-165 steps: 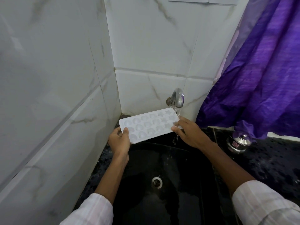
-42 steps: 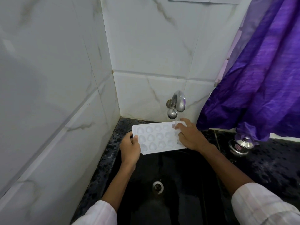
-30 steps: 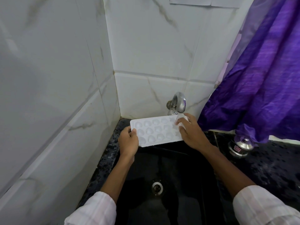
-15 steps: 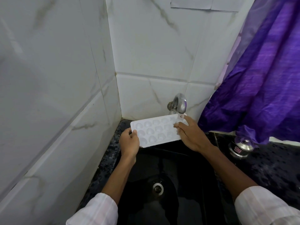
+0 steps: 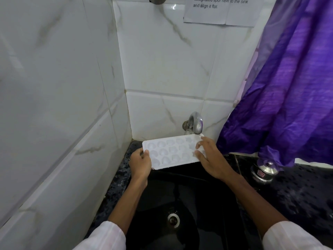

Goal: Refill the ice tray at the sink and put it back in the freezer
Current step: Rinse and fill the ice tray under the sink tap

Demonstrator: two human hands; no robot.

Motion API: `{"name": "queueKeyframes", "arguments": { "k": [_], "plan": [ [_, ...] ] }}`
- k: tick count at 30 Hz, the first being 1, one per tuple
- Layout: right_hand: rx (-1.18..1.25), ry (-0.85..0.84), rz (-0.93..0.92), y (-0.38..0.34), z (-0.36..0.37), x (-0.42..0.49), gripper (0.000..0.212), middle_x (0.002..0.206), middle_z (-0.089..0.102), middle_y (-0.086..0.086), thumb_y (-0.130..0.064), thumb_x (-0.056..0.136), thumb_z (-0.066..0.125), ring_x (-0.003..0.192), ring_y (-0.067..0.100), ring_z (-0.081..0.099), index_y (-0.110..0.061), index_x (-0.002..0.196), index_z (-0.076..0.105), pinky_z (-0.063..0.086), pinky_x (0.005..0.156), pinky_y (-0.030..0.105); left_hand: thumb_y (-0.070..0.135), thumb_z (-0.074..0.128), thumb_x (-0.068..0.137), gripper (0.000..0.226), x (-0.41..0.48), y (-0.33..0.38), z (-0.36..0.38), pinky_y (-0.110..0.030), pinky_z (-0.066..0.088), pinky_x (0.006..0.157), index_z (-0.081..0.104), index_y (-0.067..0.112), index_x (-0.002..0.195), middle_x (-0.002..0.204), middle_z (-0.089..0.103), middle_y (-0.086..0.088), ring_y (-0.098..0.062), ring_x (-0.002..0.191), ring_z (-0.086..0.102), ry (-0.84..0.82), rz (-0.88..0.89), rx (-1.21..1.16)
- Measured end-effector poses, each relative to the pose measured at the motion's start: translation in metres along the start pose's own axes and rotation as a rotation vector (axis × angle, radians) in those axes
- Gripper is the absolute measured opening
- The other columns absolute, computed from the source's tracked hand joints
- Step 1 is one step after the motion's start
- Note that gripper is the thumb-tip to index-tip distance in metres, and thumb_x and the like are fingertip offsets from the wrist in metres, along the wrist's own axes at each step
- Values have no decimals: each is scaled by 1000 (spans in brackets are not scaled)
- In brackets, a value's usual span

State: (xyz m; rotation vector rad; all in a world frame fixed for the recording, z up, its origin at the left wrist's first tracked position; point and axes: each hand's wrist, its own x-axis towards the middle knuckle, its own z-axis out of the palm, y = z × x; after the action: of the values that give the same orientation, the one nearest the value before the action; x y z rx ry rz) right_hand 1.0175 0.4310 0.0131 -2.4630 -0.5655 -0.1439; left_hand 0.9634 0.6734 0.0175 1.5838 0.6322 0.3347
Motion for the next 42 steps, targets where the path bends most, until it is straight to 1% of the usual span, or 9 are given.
{"name": "queueKeyframes", "arguments": {
  "k": [8,14,18,23,25,27,31,38,42],
  "plan": [
    [-58,-99,10,1,2,-4,34,161,8,-11,-61,95,42,141,19,30,-39,118,55,33,104,29,14,45,103,25,7,4,2,-48,61,77,64,21,87,97,71,-6,-24,86,69,17,-14,-39],
    [-156,-55,-76,2,-3,-3,47,159,14,-5,-66,89,47,135,18,39,-31,120,58,36,99,22,13,48,102,31,7,7,3,-50,60,81,59,28,77,87,67,1,-23,84,67,35,-15,-38],
    [-210,-37,-96,2,2,-4,47,162,10,-1,-63,91,48,142,22,33,-31,123,57,40,106,32,12,47,102,28,5,2,2,-48,60,82,61,24,82,91,70,-3,-25,88,69,26,-38,-71],
    [-171,-67,-102,6,1,-8,47,161,11,-2,-64,89,50,140,22,34,-31,122,60,41,105,32,12,47,103,19,4,-2,1,-42,61,80,64,17,96,97,70,-4,-22,89,68,41,-48,-78],
    [-170,-48,-93,5,1,-8,51,159,14,-4,-67,88,46,137,20,37,-30,120,59,40,103,29,12,47,102,24,3,-3,2,-43,61,80,64,19,87,95,70,-4,-22,88,69,32,-55,-85],
    [-168,-26,-77,5,3,-9,54,160,15,-4,-69,88,43,141,19,32,-29,121,58,36,104,28,11,48,102,31,1,-4,4,-43,61,79,62,25,79,90,69,-1,-19,83,68,33,-56,-82],
    [-128,-29,-61,8,8,-13,59,161,11,-5,-71,87,42,145,16,22,-28,125,57,29,106,27,13,47,103,25,-1,-2,6,-44,61,80,61,26,87,91,68,4,-18,87,69,25,-38,-83],
    [55,135,28,10,7,-19,23,148,31,-2,-46,92,59,130,4,23,-25,97,68,30,106,31,12,45,103,33,-8,-4,13,-52,60,85,61,27,79,92,71,-4,-26,90,70,-26,-37,-64],
    [68,210,65,11,7,-23,18,144,38,-2,-42,92,61,128,6,27,-24,90,66,34,104,34,13,45,103,32,-12,-4,20,-51,60,84,61,28,79,93,70,-2,-24,90,70,-31,-32,-44]
  ]
}}
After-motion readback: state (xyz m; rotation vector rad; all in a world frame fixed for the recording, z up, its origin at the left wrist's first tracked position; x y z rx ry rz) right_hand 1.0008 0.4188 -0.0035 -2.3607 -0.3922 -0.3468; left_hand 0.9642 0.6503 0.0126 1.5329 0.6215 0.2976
